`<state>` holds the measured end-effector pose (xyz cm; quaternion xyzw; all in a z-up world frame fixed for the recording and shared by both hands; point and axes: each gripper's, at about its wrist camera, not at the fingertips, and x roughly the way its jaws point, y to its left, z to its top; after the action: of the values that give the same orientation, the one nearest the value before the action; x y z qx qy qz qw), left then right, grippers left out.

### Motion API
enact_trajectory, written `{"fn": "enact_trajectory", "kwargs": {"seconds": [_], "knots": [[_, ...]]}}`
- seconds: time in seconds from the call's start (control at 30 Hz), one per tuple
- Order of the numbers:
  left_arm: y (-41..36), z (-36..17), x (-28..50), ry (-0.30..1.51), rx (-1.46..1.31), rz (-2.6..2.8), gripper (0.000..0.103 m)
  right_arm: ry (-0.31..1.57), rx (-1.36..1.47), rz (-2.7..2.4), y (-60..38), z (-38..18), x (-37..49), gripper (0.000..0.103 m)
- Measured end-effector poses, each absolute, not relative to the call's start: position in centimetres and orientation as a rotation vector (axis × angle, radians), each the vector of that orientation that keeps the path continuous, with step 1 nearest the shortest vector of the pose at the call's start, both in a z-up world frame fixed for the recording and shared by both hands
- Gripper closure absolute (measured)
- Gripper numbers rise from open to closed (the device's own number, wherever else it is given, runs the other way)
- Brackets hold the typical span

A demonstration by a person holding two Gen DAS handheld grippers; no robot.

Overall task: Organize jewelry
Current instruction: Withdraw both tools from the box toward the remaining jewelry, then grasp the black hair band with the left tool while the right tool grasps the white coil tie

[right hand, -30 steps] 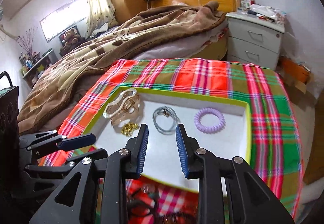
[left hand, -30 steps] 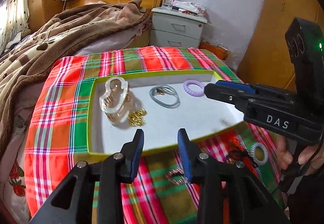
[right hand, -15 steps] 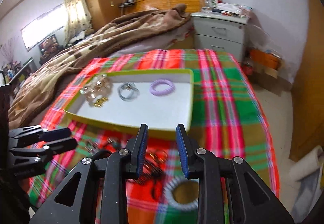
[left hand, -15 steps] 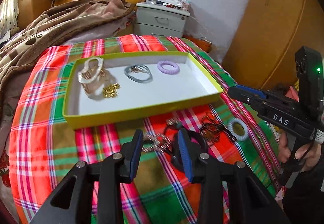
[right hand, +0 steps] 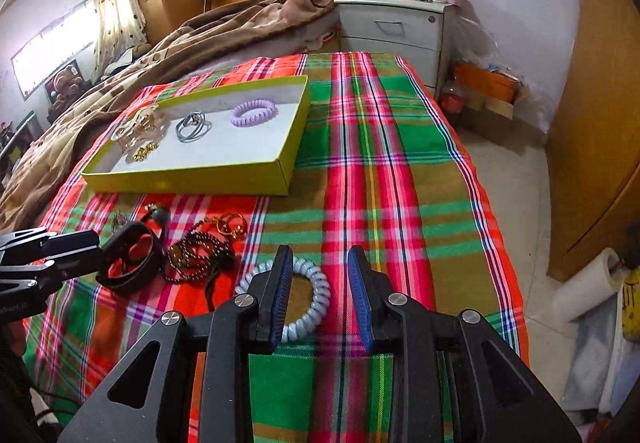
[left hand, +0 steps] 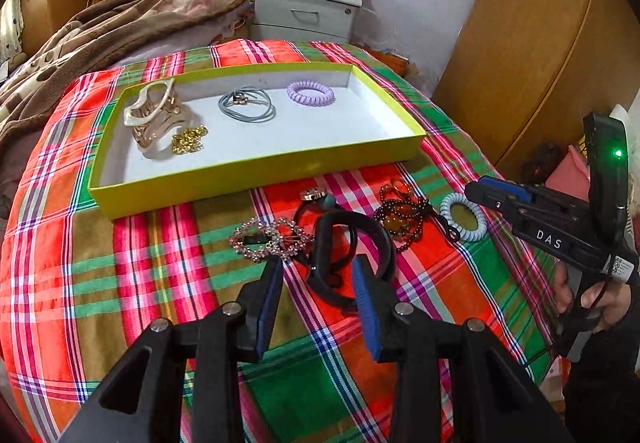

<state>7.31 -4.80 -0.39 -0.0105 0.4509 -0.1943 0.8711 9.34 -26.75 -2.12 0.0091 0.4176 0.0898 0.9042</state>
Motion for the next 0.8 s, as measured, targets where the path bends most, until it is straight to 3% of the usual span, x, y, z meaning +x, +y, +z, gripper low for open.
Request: {"fn": "enact_trajectory", "kwargs": {"seconds": [0.8], "knots": [[-6.3, -1.3, 6.9, 0.986, 0.060, -0.322, 0.066, 0.895, -0.055, 0.145, -26.2, -3.1, 9.2, 0.074]]}}
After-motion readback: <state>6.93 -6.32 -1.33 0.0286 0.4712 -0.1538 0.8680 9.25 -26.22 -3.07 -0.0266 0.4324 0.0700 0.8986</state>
